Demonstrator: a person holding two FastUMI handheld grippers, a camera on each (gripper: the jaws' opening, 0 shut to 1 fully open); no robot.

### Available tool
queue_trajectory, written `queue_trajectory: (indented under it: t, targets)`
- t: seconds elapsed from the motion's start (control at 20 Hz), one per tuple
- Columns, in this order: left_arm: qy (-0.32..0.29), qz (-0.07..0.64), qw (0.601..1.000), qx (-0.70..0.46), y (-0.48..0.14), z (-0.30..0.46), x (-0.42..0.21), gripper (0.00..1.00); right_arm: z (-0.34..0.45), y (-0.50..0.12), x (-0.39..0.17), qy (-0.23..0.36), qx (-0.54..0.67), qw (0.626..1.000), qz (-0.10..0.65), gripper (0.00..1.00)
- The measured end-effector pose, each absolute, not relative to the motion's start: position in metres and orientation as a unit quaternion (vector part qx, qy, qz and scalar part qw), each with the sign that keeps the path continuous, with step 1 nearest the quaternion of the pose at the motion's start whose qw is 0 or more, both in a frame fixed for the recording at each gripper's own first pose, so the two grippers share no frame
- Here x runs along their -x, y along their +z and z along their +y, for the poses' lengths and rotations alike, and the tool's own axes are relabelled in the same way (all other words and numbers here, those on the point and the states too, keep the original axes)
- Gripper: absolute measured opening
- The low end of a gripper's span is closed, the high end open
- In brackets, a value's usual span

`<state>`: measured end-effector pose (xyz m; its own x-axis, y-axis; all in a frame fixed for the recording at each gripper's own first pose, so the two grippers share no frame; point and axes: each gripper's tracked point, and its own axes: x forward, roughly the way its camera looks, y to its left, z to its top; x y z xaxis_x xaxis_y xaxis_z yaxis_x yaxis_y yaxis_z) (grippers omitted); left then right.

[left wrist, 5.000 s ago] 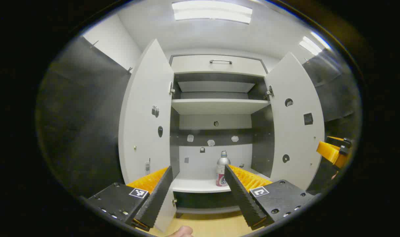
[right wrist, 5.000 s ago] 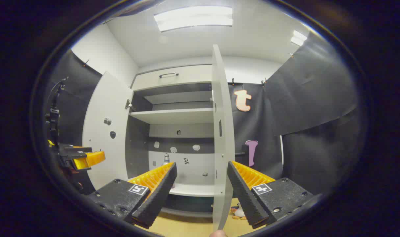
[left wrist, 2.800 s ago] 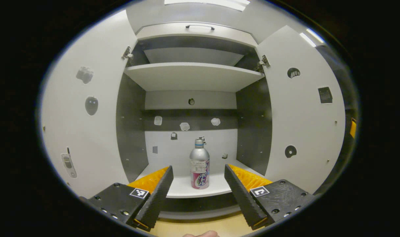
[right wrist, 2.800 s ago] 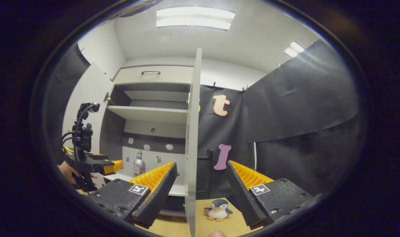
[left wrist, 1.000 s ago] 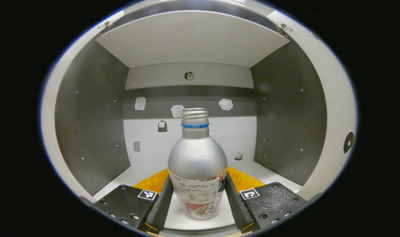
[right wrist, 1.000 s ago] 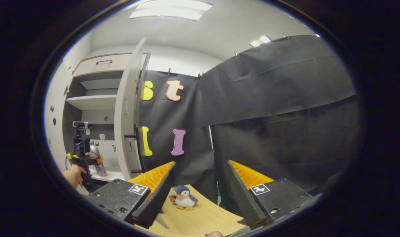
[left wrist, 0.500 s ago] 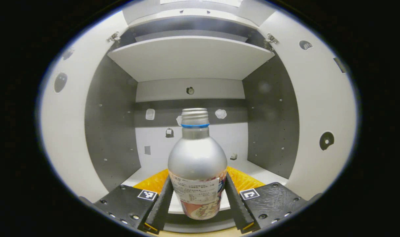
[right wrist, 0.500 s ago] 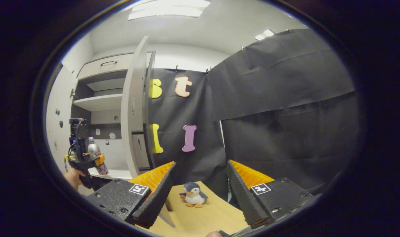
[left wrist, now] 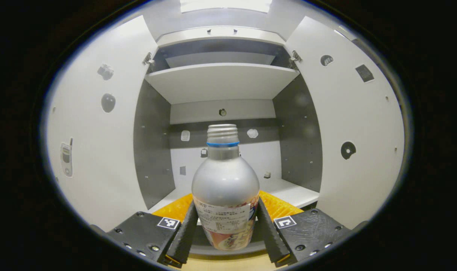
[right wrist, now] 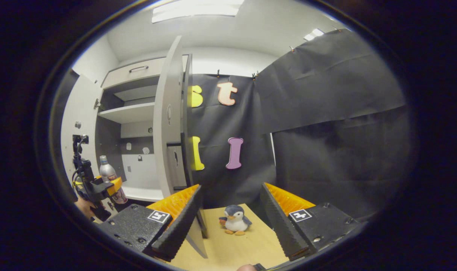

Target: Grasp the bottle in the cabinet with the left hand and place it on the coaster, then close the right door with the right hand and the left door with the left hand.

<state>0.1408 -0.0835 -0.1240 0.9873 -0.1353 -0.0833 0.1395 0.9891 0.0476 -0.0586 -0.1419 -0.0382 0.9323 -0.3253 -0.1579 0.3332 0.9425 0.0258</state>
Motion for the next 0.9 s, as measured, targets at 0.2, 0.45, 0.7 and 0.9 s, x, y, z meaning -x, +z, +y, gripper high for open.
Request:
queue_trajectory:
  t: [0.2, 0.45, 0.7, 0.9]
  targets:
    - [-0.062, 0.042, 0.997, -0.028, -0.136, -0.087, -0.108, 0.76, -0.137, -0.043, 0.057, -0.158, -0.027, 0.984, 0.082, 0.99]
    - [-0.054, 0.049, 0.997, -0.016, -0.157, -0.086, -0.08, 0.76, -0.134, -0.047, 0.056, -0.159, -0.012, 0.983, 0.092, 0.99]
    - [-0.052, 0.089, 0.995, -0.015, -0.2, -0.089, -0.055, 0.76, -0.133, -0.058, 0.053, -0.161, -0.011, 0.981, 0.106, 0.99]
    - [-0.066, 0.12, 0.99, -0.026, -0.239, -0.102, -0.033, 0.76, -0.129, -0.064, 0.045, -0.156, -0.015, 0.981, 0.113, 1.0]
